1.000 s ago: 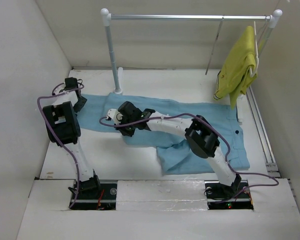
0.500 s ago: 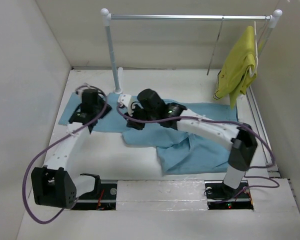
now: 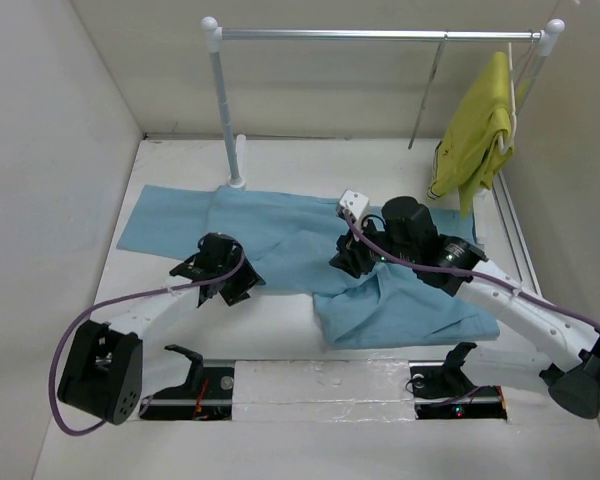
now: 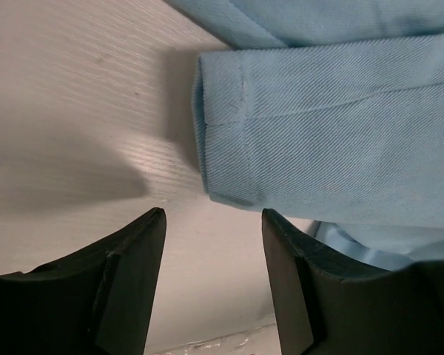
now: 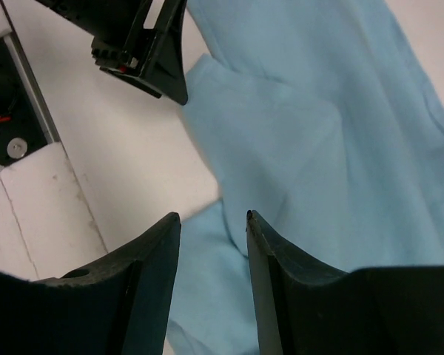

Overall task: Place the trousers on the hanger
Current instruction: Flatten out the trousers at the center of the board.

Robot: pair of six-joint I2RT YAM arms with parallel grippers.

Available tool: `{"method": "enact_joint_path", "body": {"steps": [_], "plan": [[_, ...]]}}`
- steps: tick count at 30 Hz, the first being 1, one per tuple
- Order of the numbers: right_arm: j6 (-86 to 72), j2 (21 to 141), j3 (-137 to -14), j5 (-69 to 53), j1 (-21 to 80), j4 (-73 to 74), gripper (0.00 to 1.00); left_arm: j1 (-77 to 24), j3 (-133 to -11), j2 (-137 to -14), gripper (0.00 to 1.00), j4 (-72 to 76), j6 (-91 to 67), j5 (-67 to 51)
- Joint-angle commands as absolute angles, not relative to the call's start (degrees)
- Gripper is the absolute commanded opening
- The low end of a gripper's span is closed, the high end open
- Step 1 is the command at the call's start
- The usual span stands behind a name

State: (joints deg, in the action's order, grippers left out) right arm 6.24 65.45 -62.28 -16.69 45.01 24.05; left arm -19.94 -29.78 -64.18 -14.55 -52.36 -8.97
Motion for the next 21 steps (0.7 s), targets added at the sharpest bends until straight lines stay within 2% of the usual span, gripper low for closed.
{"method": "enact_joint_path", "body": {"steps": [1,3,5,6,7,14,16,17,18,20,21], "plan": [[2.64,63.55,-59.68,-17.75,44.74,22.14,0.47,-21.80,-32.08,-68.44,0.51,-9.59,-53.44,-9.14],[2.99,63.28,-59.76,-16.71,44.74,23.28,0.47,-22.41,-31.91,-70.39,0.50,-8.36,-53.61,-9.05],[3.51,63.02,-60.03,-15.57,45.26,24.08,0.47,-22.41,-31.55,-72.77,0.39,-6.59,-53.61,-8.01],[3.52,62.50,-60.12,-15.03,45.26,24.78,0.47,-22.41,-32.34,-73.12,0.25,-6.85,-53.70,-6.95],[3.60,62.14,-60.12,-14.59,45.26,24.87,0.47,-22.41,-33.04,-73.30,0.01,-8.86,-53.61,-6.07],[4.13,61.43,-58.89,-16.17,43.59,25.05,0.46,-21.80,-44.81,-64.17,0.00,-21.78,-47.65,9.64],[4.48,61.35,-58.97,-16.26,43.59,25.66,0.46,-21.80,-51.13,-61.37,0.00,-27.82,-46.32,11.51],[4.74,61.17,-58.89,-16.87,43.59,26.71,0.46,-21.80,-58.11,-58.82,0.00,-34.91,-43.97,15.78],[5.09,61.17,-58.89,-16.87,43.59,26.72,0.46,-21.80,-60.88,-58.80,0.00,-34.98,-43.95,15.82],[6.06,61.26,-59.15,-16.88,42.98,28.03,0.46,-21.80,-67.55,-57.92,0.00,-44.97,-43.94,22.54],[6.33,61.35,-59.24,-16.70,42.28,29.69,0.46,-21.80,-74.55,-58.09,0.00,-48.13,-42.90,24.68]]}}
